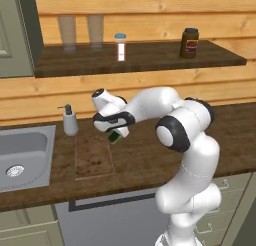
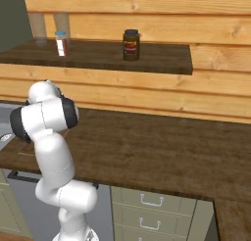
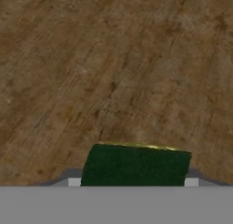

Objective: Pick up the sponge from the counter and clean the cutting board by briefly scrubbing or pressing down on the cutting board. Once finished, release the sponge.

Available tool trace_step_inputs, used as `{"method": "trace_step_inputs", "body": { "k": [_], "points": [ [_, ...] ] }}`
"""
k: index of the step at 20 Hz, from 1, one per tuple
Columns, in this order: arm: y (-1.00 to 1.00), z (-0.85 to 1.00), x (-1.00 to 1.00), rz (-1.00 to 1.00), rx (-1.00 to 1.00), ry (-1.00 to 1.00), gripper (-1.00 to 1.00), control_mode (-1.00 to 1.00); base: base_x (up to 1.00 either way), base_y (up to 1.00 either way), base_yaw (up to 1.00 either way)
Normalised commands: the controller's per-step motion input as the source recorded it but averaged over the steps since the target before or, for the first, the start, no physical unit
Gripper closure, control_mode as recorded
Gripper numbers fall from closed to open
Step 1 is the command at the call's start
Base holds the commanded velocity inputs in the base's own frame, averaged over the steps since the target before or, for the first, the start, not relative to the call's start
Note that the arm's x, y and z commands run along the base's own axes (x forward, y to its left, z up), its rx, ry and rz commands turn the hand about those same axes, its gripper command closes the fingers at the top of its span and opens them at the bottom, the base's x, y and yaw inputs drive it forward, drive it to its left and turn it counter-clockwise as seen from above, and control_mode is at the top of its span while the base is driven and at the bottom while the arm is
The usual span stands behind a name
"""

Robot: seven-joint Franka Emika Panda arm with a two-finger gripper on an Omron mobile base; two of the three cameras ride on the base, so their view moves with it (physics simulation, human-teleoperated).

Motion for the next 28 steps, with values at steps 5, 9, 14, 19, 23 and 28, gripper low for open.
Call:
{"method": "trace_step_inputs", "body": {
  "k": [5, 9, 14, 19, 23, 28],
  "points": [
    [0.11, -0.16, 0.28, 0.0, -0.07, -0.04, 1.0, -1.0, 0.0, 0.0, 0.0],
    [0.12, -0.42, 0.12, 0.0, -0.11, -0.13, 1.0, -1.0, 0.0, 0.0, 0.0],
    [0.16, -0.48, 0.0, 0.0, -0.09, -0.17, 1.0, -1.0, 0.0, 0.0, 0.0],
    [0.11, -0.35, 0.0, 0.0, -0.01, -0.17, 1.0, -1.0, 0.0, 0.0, 0.0],
    [0.18, -0.33, 0.0, 0.0, 0.0, -0.15, 1.0, -1.0, 0.0, 0.0, 0.0],
    [0.42, -0.86, 0.04, 0.0, 0.0, -0.05, 1.0, -1.0, 0.0, 0.0, 0.0]
  ]
}}
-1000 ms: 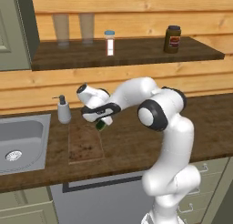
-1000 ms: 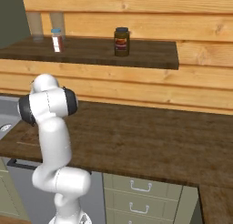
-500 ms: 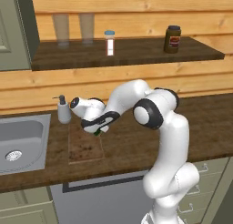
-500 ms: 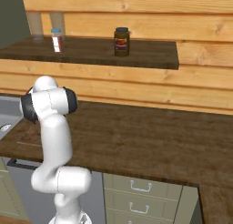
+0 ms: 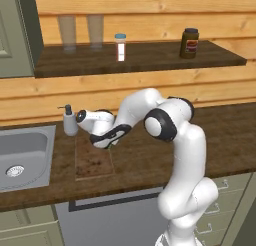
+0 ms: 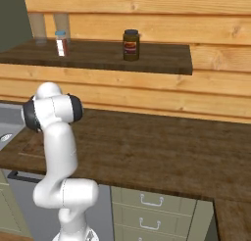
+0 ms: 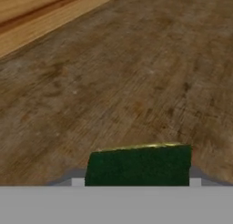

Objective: Pick up the sponge from the counter and clean the cutting board by briefly scrubbing or pressing down on the cutting board. Once finished, release the sponge.

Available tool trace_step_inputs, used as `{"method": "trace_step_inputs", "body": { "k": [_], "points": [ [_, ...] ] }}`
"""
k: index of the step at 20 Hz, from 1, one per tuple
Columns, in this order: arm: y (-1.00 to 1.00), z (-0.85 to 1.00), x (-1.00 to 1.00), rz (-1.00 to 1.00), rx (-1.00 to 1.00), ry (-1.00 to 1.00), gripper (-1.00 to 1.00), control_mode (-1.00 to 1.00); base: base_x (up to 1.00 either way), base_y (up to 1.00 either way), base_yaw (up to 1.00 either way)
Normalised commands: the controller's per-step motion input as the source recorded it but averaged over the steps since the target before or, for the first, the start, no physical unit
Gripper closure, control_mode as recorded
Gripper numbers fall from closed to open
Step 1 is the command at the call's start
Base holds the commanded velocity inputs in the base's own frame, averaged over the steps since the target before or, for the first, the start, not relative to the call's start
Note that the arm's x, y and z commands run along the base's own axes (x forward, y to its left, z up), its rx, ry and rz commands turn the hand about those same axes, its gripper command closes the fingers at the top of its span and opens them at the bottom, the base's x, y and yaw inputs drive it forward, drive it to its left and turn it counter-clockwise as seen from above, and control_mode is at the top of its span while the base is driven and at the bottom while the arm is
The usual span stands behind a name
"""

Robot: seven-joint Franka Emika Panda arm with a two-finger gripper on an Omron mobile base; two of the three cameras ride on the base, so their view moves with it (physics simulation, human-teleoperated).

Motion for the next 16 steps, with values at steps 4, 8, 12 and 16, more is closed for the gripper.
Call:
{"method": "trace_step_inputs", "body": {
  "k": [4, 8, 12, 16],
  "points": [
    [0.44, -0.83, 0.0, 0.0, 0.0, 0.0, 1.0, -1.0, 0.0, 0.0, 0.0],
    [0.66, -0.73, -0.09, 0.0, 0.0, -0.02, 1.0, -1.0, 0.0, 0.0, 0.0],
    [0.79, -0.9, -0.44, 0.0, 0.01, -0.11, 1.0, -1.0, 0.0, 0.0, 0.0],
    [0.55, -0.76, -0.56, -0.01, 0.04, -0.13, 1.0, -1.0, 0.0, 0.0, 0.0]
  ]
}}
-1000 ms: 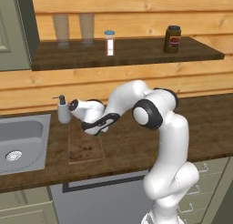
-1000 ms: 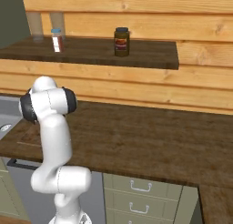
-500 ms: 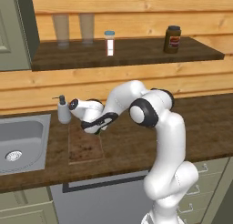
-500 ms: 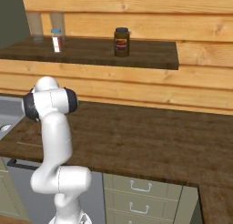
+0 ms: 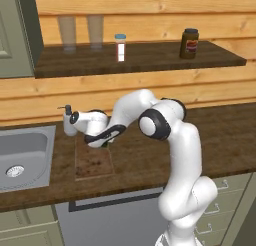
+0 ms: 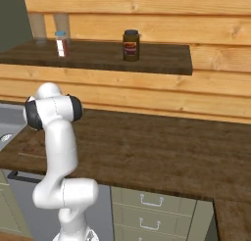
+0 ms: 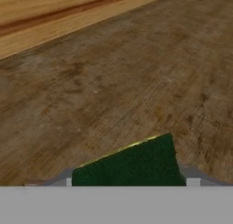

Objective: Pick up the sponge from the counter and clean the cutting board by briefly scrubbing or pressing down on the cutting board. Once finished, release the sponge.

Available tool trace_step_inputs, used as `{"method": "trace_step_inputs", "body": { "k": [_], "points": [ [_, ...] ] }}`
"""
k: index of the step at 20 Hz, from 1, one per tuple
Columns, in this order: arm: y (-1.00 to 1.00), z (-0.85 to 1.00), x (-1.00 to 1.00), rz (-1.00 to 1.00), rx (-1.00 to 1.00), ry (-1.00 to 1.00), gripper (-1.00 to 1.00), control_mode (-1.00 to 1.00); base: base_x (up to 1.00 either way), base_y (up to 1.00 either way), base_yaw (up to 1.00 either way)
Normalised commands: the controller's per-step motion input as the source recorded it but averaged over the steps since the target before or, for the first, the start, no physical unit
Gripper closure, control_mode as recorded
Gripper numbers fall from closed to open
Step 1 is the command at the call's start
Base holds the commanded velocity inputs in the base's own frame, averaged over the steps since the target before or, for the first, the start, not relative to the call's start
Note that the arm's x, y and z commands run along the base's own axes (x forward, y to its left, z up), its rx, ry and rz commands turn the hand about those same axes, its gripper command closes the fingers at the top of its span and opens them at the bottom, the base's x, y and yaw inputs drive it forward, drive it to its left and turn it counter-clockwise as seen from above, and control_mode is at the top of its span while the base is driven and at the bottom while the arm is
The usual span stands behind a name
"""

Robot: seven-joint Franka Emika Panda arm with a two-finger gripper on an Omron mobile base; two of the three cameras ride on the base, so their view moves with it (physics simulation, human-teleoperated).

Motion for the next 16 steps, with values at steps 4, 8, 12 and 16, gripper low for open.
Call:
{"method": "trace_step_inputs", "body": {
  "k": [4, 8, 12, 16],
  "points": [
    [0.08, -0.14, -0.29, -0.1, 0.12, -0.11, 1.0, -1.0, 0.0, 0.0, 0.0],
    [0.03, -0.33, -0.37, -0.11, 0.12, -0.18, 1.0, -1.0, 0.0, 0.0, 0.0],
    [0.27, -0.92, -0.45, -0.09, 0.07, -0.21, 1.0, -1.0, 0.0, 0.0, 0.0],
    [0.63, -1.0, -0.88, -0.1, 0.15, -0.29, 1.0, -1.0, 0.0, 0.0, 0.0]
  ]
}}
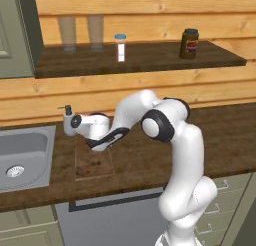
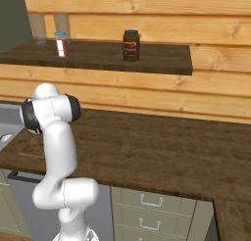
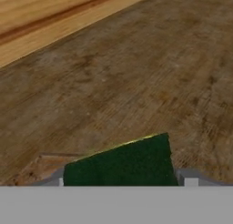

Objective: Pick up the sponge from the counter and clean the cutting board by briefly scrubbing or pressing down on the cutting board. Once finished, release the sponge.

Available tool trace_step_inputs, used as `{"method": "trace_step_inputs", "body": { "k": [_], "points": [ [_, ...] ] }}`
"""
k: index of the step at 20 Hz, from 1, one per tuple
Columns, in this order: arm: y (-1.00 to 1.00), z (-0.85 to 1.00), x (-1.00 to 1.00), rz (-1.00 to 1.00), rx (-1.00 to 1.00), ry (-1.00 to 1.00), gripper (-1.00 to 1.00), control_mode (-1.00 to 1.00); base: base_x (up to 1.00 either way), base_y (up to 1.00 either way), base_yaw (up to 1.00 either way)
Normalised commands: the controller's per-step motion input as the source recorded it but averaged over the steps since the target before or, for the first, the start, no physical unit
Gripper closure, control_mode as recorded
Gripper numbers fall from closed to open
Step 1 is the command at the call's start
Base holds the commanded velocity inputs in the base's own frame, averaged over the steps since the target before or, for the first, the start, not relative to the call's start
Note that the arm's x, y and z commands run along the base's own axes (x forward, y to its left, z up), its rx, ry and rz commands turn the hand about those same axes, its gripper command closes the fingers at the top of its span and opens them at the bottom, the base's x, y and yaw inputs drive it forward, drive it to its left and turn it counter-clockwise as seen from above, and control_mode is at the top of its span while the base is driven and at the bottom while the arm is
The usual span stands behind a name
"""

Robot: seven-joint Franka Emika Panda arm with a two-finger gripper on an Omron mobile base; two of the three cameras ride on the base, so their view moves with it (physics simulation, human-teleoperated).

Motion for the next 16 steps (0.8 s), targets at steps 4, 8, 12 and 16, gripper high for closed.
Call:
{"method": "trace_step_inputs", "body": {
  "k": [4, 8, 12, 16],
  "points": [
    [0.65, -0.96, -0.92, -0.1, 0.21, -0.19, 1.0, -1.0, 0.0, 0.0, 0.0],
    [0.85, -1.0, -1.0, -0.09, 0.03, -0.08, 1.0, -1.0, 0.0, 0.0, 0.0],
    [0.85, -1.0, -0.94, -0.03, 0.0, 0.03, 1.0, -1.0, 0.0, 0.0, 0.0],
    [0.75, -0.93, -1.0, 0.0, 0.01, 0.02, 1.0, -1.0, 0.0, 0.0, 0.0]
  ]
}}
